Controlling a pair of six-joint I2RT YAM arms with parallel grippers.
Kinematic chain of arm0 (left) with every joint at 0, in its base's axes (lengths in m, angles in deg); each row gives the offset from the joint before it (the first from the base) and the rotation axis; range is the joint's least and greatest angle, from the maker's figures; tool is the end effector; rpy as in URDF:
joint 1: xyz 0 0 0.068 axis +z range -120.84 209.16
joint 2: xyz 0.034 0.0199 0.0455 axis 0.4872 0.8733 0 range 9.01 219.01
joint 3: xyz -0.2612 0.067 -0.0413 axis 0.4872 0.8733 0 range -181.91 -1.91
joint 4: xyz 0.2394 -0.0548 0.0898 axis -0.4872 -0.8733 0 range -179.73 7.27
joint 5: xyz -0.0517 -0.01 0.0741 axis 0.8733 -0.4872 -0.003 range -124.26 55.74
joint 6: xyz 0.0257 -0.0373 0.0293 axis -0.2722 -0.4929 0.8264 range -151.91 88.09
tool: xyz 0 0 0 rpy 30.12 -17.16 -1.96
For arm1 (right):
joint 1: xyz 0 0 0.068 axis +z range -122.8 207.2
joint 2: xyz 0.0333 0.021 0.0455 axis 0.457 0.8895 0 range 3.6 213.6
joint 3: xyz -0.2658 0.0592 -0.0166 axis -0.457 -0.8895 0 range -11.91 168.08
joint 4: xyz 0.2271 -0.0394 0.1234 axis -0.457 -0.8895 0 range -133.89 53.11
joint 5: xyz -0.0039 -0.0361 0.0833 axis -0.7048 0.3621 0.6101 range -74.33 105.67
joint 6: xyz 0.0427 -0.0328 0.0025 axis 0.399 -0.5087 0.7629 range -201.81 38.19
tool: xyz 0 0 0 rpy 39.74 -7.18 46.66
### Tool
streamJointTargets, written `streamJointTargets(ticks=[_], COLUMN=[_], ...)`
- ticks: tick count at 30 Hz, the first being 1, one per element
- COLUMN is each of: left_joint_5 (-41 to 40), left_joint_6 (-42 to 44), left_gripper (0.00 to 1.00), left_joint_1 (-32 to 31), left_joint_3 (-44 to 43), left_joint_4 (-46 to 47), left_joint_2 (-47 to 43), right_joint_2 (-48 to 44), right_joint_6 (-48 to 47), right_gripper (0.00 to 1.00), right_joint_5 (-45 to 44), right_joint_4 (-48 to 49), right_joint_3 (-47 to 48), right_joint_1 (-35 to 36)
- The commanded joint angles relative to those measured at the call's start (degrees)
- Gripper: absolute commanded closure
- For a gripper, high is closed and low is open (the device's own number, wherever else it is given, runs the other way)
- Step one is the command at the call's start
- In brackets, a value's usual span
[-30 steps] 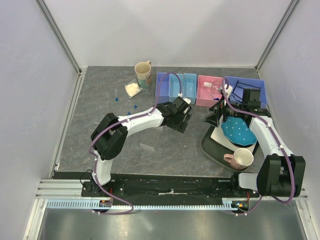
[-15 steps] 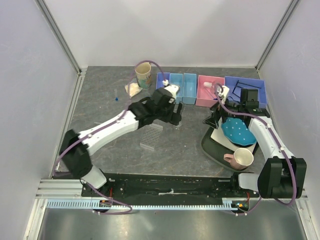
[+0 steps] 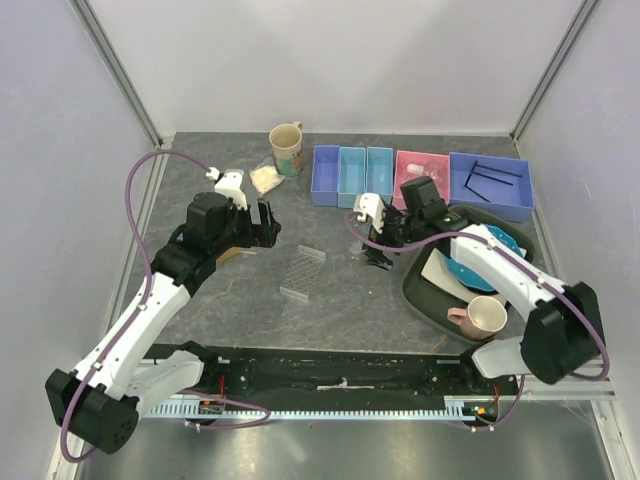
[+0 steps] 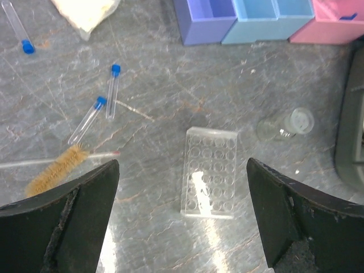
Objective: Organize the chemistry lab equipment
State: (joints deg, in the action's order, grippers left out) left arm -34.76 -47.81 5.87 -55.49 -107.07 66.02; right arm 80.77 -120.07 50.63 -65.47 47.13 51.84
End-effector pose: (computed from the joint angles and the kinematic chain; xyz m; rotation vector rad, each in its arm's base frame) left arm 0.2035 -0.0872 0.3291 0.1284 2.0773 -0.4128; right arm 0.2494 0.1368 0.2767 -1.4209 1.7816 0.6007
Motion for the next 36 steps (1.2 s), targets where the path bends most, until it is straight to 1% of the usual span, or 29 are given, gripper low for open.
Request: streamJointTargets(ticks=[1, 7, 14, 19, 22, 30, 33, 34, 36], left_joint_5=[-2.1, -4.8, -6.7, -5.1, -5.0, -4.2, -3.6, -3.6, -3.6], left_joint_6=[4.9, 6.4, 6.6, 6.6, 6.8, 7.1, 7.0, 7.0, 7.1], left_gripper=[0.0, 0.0, 0.0, 0.01, 0.01, 0.01, 0.01, 0.01, 0.01], left_joint_1=[-0.1, -0.2, -0.1, -0.2, -0.2, -0.1, -0.1, -0.1, -0.1], left_joint_3=[3.9, 7.3, 7.4, 7.4, 7.4, 7.5, 7.4, 7.4, 7.4], left_joint_4=[-0.2, -1.0, -1.5, -1.5, -1.5, -1.5, -1.4, -1.5, -1.5], left_joint_2=[-4.6, -9.4, -10.8, -10.7, -10.6, -10.3, -10.3, -10.3, -10.1], right_joint_2=[5.4, 10.6, 19.5, 22.6, 24.1, 26.7, 27.1, 27.1, 26.9], right_joint_6=[1.4, 3.6, 8.7, 10.1, 10.2, 10.5, 10.5, 10.5, 10.5], right_gripper=[0.02, 0.02, 0.02, 0.03, 0.06, 0.19, 0.3, 0.38, 0.48], right_joint_5=[-10.8, -12.0, -16.2, -15.0, -13.7, -13.3, -12.8, -12.7, -12.5], right_joint_4=[2.9, 5.4, 6.3, 6.1, 5.4, 4.8, 4.6, 4.5, 4.2], right_joint_3=[3.6, 3.6, 9.3, 10.5, 10.7, 10.6, 10.9, 11.2, 11.2], right_joint_1=[3.9, 7.1, 7.9, 8.0, 8.0, 8.4, 8.4, 8.4, 8.5])
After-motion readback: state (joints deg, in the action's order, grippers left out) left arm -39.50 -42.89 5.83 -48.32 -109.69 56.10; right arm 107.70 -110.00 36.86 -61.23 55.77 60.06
